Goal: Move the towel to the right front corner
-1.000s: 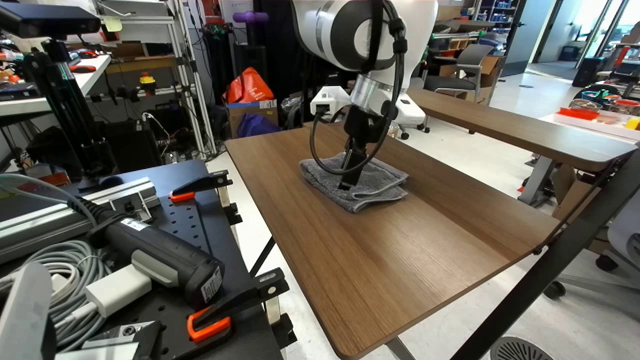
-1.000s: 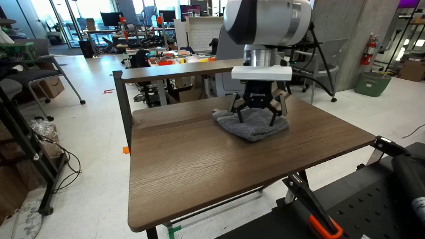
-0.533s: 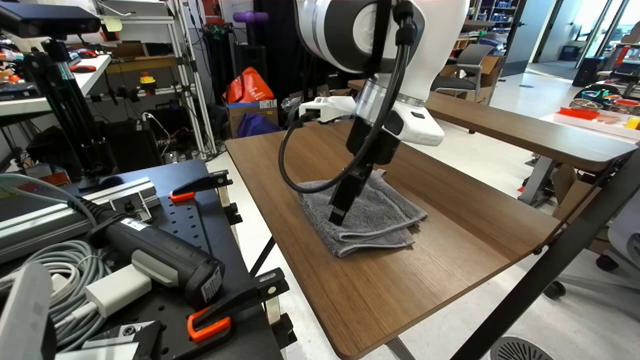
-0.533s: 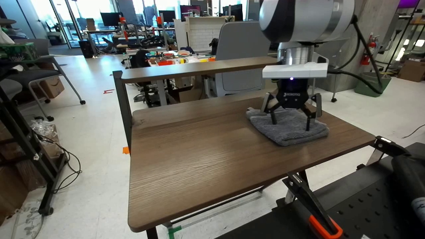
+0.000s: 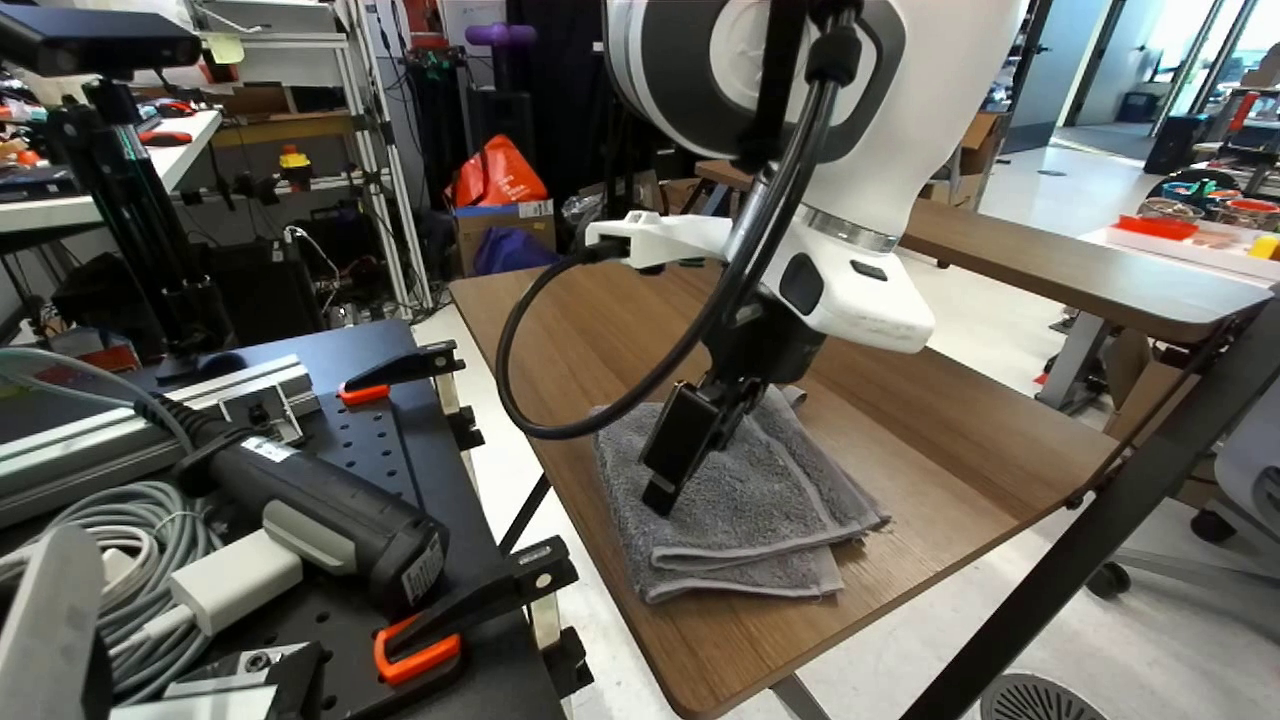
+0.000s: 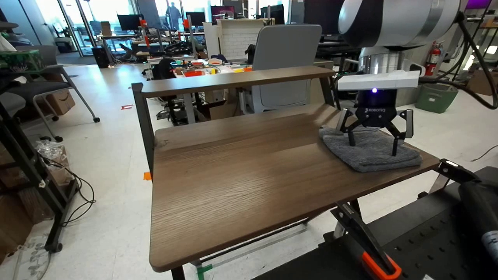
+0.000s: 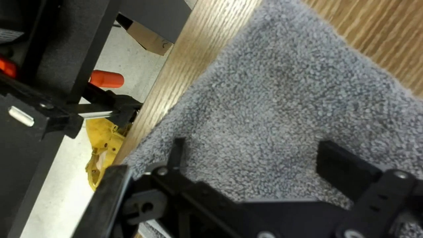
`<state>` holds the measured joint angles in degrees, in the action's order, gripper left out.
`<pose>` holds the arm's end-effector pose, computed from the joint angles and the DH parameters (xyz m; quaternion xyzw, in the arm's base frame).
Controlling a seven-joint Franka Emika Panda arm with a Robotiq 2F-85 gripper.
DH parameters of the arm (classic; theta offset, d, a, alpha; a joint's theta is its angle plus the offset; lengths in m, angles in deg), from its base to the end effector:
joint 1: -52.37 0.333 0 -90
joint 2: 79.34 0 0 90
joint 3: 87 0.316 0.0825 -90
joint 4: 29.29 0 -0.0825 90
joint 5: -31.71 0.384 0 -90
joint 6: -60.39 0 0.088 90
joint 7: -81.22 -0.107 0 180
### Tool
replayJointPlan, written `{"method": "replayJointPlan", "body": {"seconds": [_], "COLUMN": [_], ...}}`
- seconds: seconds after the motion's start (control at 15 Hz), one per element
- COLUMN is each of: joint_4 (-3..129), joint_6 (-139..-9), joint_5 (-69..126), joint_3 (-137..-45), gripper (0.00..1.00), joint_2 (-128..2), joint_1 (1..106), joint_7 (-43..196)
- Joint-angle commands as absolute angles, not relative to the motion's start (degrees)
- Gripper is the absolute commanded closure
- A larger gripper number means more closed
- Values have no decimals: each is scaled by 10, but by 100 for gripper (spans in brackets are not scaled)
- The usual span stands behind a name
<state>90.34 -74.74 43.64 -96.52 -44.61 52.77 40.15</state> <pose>0.5310 -0.0880 0.1095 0.8582 -0.4879 -0.1560 0.0326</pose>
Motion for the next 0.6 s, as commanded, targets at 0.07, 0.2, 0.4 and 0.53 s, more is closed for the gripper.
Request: {"method": "replayJointPlan", "body": {"seconds": [0.07, 0.2, 0.4, 0.53], "joint_4": [985, 1013, 985, 992], "joint_6": [-795, -810, -789, -788], "joint_5": [430, 408, 399, 395], "joint_3": [-960, -959, -949, -943], "gripper": [0, 0, 0, 0], "joint_2": [-543, -586, -566, -579], "joint_1": [551, 574, 569, 577], "joint_7": [393, 385, 395, 388]}}
